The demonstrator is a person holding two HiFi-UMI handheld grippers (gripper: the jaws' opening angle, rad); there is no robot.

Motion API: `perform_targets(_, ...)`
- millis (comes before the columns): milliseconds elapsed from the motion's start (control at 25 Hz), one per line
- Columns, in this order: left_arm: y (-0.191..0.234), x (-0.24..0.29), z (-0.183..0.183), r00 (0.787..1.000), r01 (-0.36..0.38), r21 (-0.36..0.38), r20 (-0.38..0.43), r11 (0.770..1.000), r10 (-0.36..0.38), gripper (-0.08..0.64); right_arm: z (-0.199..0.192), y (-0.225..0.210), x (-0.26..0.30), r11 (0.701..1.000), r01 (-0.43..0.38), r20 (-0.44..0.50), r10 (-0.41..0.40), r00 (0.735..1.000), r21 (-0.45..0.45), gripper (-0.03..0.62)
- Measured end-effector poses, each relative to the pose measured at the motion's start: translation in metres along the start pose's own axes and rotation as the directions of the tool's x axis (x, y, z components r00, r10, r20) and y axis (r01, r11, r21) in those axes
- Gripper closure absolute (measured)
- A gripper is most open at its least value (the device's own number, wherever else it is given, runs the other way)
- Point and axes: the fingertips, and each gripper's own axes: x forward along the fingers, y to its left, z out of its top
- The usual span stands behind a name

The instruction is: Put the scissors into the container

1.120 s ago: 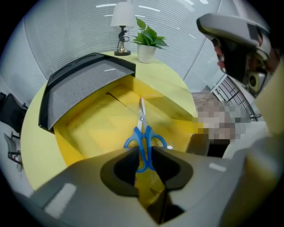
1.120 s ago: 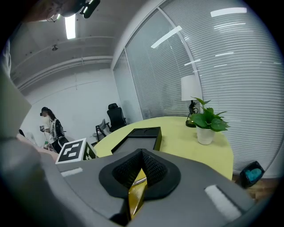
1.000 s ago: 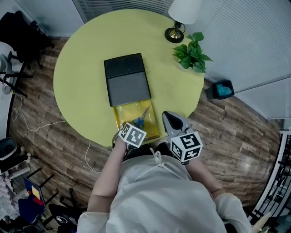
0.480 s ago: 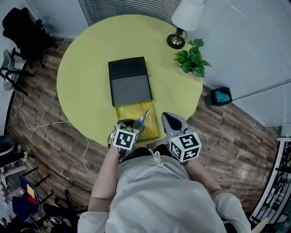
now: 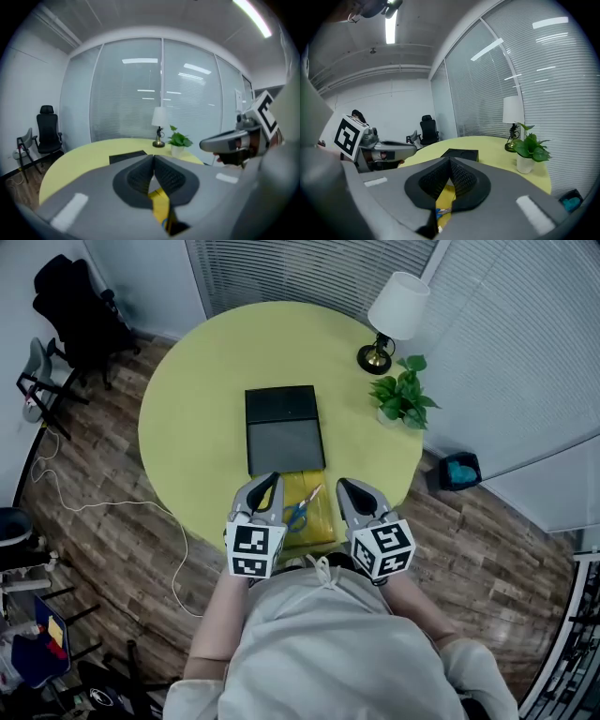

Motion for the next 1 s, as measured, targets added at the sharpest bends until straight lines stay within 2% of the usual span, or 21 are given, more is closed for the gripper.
perform_targets(160,0.016,-0.025,0.036,0.985,-0.078,-0.009,0.153,0.997,0.078,0.554,0.01,0.005,0.003,1.0,-0.004,0.03,0.005,1.0,-0.008,0.592)
perform_targets(320,0.022,-0.042,0.055,0.966,-0.139,0.02,0.222,0.99,0.131,0.554,0.021,0.009,0.002,1.0,0.001,0.075,0.0,0.997,-0.017,0.592)
perform_targets(600,0.016,-0.043,0.062,0.963,-0.106,0.033,0.253,0.994,0.094,0.554,0.027,0.013,0.007,0.999,-0.001,0.08,0.005,0.997,-0.045,0.592)
perform_targets(1000,0.026,-0.044,0.063,0.96,-0.125,0.009,0.255,0.992,0.119,0.554,0.027,0.017,0.008,0.997,0.0,0.062,0.005,0.998,-0.073,0.592)
